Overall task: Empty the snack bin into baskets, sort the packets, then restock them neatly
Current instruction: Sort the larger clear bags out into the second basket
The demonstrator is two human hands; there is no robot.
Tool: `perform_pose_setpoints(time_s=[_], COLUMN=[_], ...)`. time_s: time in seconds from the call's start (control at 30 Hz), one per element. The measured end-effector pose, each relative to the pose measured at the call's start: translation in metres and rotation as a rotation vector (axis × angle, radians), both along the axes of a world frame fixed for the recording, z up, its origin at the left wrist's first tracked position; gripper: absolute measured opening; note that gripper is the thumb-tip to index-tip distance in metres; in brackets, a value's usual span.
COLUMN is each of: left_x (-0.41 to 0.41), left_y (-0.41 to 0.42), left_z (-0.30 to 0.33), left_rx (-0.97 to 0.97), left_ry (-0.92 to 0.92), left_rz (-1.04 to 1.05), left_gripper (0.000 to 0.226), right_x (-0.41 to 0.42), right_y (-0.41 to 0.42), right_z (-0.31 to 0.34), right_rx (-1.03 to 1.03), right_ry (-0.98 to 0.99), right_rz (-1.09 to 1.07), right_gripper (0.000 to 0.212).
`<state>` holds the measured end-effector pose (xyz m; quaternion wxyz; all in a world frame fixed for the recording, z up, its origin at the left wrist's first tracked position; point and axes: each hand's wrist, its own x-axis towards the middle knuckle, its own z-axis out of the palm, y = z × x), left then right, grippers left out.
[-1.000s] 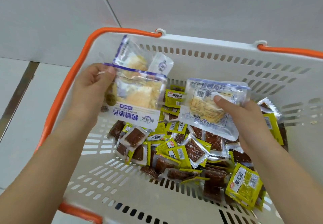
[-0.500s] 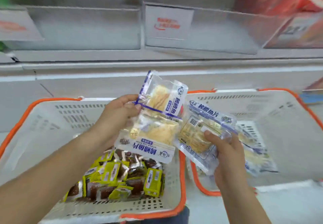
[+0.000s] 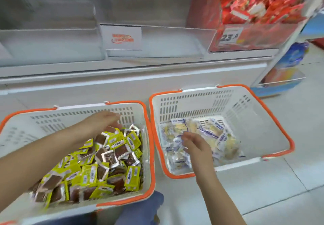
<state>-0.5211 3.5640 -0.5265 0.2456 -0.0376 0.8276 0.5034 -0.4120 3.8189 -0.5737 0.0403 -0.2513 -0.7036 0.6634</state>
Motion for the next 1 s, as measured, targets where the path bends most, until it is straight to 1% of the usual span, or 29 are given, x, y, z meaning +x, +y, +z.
perform_pose_setpoints(time_s=[0.03,0.1,0.2,0.23,0.27,0.37,0.4,0.43,0.47,0.5,0.57,0.6,0.63,0.7,0.77,0.8,0.83,0.9,0.97,1.0], left_x=[0.003,0.011,0.022,0.028,0.035,0.058,0.067,0.076,0.084,0.092,0.100,0.102,0.103,0.102,0.101,0.101,0.101,0.101,0.102,0.103], left_y=[-0.024,-0.071,-0.140,-0.163,-0.185,-0.249,-0.268,-0.282,-0.291,-0.295,-0.294,-0.292,-0.291,-0.290,-0.291,-0.290,-0.290,-0.291,-0.292,-0.292], left_z=[-0.004,-0.010,-0.026,-0.033,-0.038,-0.063,-0.074,-0.085,-0.096,-0.107,-0.123,-0.128,-0.131,-0.134,-0.137,-0.137,-0.137,-0.136,-0.135,-0.134], left_rx=[-0.038,-0.111,-0.262,-0.347,-0.473,-0.963,-1.062,-1.116,-1.135,-1.113,-1.023,-0.992,-0.990,-0.985,-0.971,-0.967,-0.964,-0.949,-0.911,-0.900], left_ry=[-0.032,-0.088,-0.053,-0.016,0.052,0.371,0.408,0.414,0.400,0.378,0.348,0.326,0.325,0.350,0.344,0.343,0.341,0.334,0.311,0.308], left_rz=[0.031,0.069,0.159,0.173,0.173,0.096,0.064,0.068,0.096,0.149,0.284,0.338,0.372,0.439,0.471,0.472,0.467,0.465,0.470,0.466], left_gripper=[0.027,0.023,0.021,0.022,0.026,0.046,0.051,0.053,0.053,0.055,0.061,0.066,0.068,0.066,0.062,0.062,0.062,0.061,0.060,0.060], right_x=[-0.004,-0.013,-0.029,-0.035,-0.042,-0.065,-0.071,-0.076,-0.080,-0.084,-0.087,-0.085,-0.084,-0.083,-0.082,-0.082,-0.083,-0.090,-0.109,-0.124], right_y=[-0.017,-0.051,-0.101,-0.117,-0.132,-0.181,-0.200,-0.220,-0.241,-0.262,-0.302,-0.319,-0.334,-0.356,-0.368,-0.371,-0.374,-0.379,-0.376,-0.374], right_z=[-0.002,-0.005,-0.012,-0.018,-0.024,-0.051,-0.061,-0.073,-0.084,-0.098,-0.126,-0.141,-0.157,-0.188,-0.217,-0.227,-0.234,-0.237,-0.236,-0.229], right_rx=[0.015,0.055,0.114,0.137,0.162,0.302,0.365,0.420,0.489,0.610,0.908,1.033,1.150,1.250,1.255,1.273,1.286,1.447,1.560,1.662], right_ry=[0.008,0.038,0.036,0.029,0.016,-0.004,0.002,0.003,0.008,0.020,0.100,0.181,0.328,0.588,0.671,0.660,0.667,0.670,0.588,0.522], right_rz=[0.072,0.204,0.430,0.509,0.576,0.758,0.836,0.917,1.004,1.098,1.378,1.537,1.656,1.847,2.003,2.045,2.034,1.960,1.884,1.821], right_gripper=[0.017,0.019,0.016,0.016,0.018,0.021,0.020,0.017,0.014,0.019,0.038,0.045,0.051,0.060,0.062,0.062,0.063,0.064,0.065,0.067])
